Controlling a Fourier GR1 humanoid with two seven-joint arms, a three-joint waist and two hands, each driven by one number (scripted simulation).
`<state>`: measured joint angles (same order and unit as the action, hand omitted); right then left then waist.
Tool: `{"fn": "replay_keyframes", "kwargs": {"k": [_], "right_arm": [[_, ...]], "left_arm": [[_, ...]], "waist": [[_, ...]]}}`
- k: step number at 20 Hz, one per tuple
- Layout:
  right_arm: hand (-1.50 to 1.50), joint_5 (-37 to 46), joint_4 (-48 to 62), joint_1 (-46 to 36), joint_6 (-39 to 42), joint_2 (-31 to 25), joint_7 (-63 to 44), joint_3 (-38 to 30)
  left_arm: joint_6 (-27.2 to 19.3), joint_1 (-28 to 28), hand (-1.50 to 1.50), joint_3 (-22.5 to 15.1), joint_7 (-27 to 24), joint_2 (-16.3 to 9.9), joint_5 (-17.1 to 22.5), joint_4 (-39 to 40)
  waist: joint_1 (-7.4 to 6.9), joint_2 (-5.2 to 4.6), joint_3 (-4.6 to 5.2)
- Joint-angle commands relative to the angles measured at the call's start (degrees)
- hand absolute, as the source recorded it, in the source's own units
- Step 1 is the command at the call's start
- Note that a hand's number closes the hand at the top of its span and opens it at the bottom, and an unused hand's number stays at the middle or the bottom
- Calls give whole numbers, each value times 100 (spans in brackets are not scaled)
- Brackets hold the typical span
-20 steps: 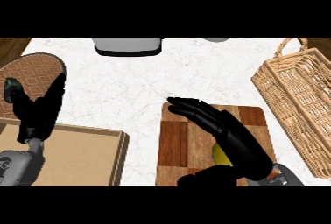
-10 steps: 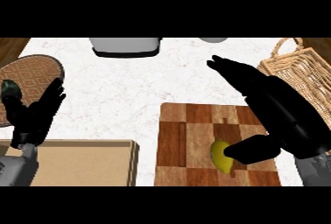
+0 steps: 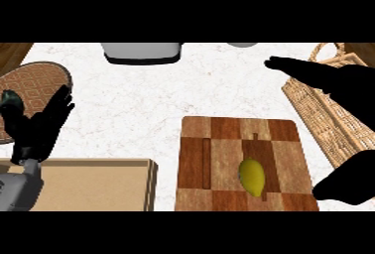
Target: Pick the lemon from the cutting board and place it in the basket
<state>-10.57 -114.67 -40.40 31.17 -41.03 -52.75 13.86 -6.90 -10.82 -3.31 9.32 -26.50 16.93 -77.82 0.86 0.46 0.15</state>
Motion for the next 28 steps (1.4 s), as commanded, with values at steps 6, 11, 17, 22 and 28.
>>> {"fn": "replay_keyframes", "kwargs": {"k": [6, 11, 17, 22, 28], "right_arm": [[-150, -1931, -700, 1354, 672, -992, 79, -1553], [-150, -872, -1180, 2368, 362, -176, 695, -1860], [-150, 820, -1702, 3569, 436, 867, 1613, -1493], [-150, 2663, -749, 3618, 47, 1575, 3018, -818], [-150, 3041, 293, 3520, -665, 2189, 3941, -655]], "left_arm": [[174, -231, 0, 237, -243, 147, -87, 522], [100, -211, 0, 192, 326, 154, -186, -174], [214, -56, 0, 326, 42, 261, -326, -58], [433, -30, 0, 452, 31, 226, -304, -10], [332, -300, 0, 358, 124, 477, -589, 202]], "waist": [[88, -31, -17], [-29, -35, -22], [-47, -43, -21], [-105, -60, -22], [-80, -61, -18]]}}
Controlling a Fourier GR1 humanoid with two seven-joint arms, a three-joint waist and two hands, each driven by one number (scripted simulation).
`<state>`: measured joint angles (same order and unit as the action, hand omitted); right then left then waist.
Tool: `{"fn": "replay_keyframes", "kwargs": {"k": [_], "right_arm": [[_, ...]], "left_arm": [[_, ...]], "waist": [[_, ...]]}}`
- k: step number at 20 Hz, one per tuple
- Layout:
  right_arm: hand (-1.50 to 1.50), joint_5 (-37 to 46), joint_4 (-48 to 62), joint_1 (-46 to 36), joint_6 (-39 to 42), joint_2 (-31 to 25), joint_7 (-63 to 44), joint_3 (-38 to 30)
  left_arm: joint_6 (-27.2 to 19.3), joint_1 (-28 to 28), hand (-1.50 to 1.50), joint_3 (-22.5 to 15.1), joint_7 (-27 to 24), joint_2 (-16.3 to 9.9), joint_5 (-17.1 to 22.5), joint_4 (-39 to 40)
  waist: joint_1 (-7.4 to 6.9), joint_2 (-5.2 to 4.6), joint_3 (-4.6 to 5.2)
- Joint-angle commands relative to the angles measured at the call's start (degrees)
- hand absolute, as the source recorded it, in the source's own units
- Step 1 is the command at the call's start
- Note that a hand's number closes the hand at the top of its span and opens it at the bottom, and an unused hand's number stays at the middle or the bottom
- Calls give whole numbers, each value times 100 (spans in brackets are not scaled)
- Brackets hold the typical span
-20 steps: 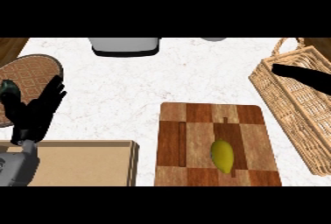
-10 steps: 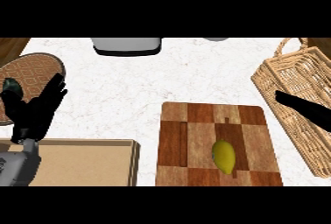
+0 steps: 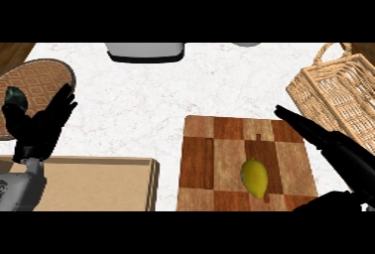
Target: Pick the lemon from the cutting board and place it in the basket
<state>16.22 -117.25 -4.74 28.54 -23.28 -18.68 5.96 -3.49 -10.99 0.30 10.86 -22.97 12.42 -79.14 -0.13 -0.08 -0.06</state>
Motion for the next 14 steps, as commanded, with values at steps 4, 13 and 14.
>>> {"fn": "replay_keyframes", "kwargs": {"k": [4, 13, 14], "right_arm": [[-150, 1409, 995, 300, -800, 724, 847, 934], [-150, 1644, 1932, -388, -289, 768, 751, 691], [-150, 1611, 1609, 160, -219, 479, 1091, 552]], "left_arm": [[172, -71, 0, 213, -218, 108, -115, 316], [86, -163, 0, 206, 355, 369, -431, -196], [382, 86, 0, 445, -21, 301, -267, -15]], "waist": [[6, 0, 4], [3, 8, 5], [18, 10, 6]]}}
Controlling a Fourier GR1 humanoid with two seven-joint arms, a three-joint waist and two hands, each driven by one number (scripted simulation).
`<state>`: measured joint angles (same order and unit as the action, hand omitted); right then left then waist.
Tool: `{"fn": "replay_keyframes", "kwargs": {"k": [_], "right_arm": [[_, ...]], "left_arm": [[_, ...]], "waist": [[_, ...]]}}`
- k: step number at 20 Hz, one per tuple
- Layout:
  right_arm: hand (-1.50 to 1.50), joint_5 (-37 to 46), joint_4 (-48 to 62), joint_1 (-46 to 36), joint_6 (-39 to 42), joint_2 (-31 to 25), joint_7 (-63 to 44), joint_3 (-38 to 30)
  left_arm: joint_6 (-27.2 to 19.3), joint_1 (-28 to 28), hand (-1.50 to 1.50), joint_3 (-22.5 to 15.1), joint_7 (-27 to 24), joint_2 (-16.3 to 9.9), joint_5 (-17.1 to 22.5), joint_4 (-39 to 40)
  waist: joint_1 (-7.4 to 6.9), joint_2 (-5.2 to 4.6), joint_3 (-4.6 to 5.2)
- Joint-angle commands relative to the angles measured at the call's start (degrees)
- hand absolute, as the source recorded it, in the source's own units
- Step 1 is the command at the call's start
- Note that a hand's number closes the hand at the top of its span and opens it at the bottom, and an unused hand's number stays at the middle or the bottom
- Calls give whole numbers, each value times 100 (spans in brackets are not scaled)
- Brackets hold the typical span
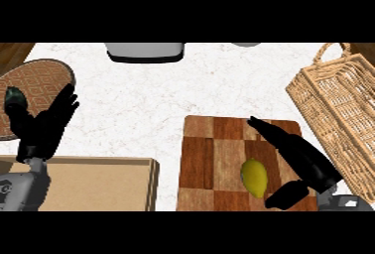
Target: Pick the lemon from the cutting board and place it in the basket
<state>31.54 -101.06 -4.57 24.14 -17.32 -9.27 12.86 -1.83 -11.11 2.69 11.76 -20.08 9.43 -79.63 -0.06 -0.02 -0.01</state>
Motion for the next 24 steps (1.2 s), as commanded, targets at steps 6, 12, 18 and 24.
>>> {"fn": "replay_keyframes", "kwargs": {"k": [6, 12, 18, 24], "right_arm": [[-150, 369, 591, -222, 164, 107, 530, -324], [-150, 321, 471, 79, 347, 305, 838, -219], [-150, 650, 61, 426, 283, 532, 801, 83], [-150, 1118, -210, 1027, 50, 391, 880, 148]], "left_arm": [[-37, 165, 0, 33, 376, 342, -353, -600], [314, -124, 0, 440, 41, 214, -370, 122], [383, -217, 0, 514, -133, 328, -455, 333], [287, -142, 0, 438, 16, 566, -564, 121]], "waist": [[-11, 6, 0], [8, 2, 2], [19, 3, 2], [39, 7, 3]]}}
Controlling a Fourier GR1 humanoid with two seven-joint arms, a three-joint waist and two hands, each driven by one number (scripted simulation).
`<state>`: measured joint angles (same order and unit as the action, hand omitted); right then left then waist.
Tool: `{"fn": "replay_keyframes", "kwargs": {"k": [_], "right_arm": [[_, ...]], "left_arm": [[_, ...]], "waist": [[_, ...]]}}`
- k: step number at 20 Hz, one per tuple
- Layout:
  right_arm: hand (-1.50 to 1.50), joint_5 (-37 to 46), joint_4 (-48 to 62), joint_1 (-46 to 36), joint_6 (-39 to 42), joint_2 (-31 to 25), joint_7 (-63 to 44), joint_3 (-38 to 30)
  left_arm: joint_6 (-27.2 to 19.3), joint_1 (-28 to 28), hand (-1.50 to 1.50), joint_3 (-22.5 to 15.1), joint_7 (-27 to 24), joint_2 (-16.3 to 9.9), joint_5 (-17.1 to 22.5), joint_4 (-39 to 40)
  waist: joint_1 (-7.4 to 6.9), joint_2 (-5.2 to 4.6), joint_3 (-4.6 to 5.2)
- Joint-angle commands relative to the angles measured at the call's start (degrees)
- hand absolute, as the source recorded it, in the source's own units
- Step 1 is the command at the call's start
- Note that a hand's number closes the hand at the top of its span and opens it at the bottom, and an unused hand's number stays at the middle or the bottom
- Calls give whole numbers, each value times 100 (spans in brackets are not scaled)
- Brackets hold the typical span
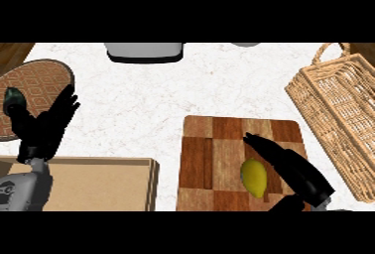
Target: Pick the lemon from the cutting board and place it in the basket
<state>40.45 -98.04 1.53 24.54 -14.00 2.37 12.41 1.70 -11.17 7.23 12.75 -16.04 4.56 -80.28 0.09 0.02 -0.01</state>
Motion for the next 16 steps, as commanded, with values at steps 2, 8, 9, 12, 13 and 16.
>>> {"fn": "replay_keyframes", "kwargs": {"k": [2, 8, 9, 12, 13, 16], "right_arm": [[-150, 512, 379, -51, -371, 146, 138, 97], [150, 857, 319, -150, -204, 112, 47, 312], [150, 1074, 365, -84, -235, -242, 334, 467], [150, 1271, 865, -495, -419, 312, 141, 573], [150, 1323, 1089, -351, -578, 172, 366, 433], [150, 1412, 832, -175, -618, 256, 451, 598]], "left_arm": [[129, 105, 0, 49, 15, 64, -54, -73], [115, 69, 0, 137, 52, 117, -64, -117], [223, 164, 0, 163, 201, -5, 49, -324], [289, 29, 0, 244, -99, -29, -92, 78], [295, -123, 0, 315, -135, -14, -60, 272], [283, -428, 0, 313, 12, -27, -113, 427]], "waist": [[-8, -1, 0], [-10, 1, 1], [-30, 6, -1], [-18, -3, 1], [-7, -4, 1], [3, -2, 1]]}}
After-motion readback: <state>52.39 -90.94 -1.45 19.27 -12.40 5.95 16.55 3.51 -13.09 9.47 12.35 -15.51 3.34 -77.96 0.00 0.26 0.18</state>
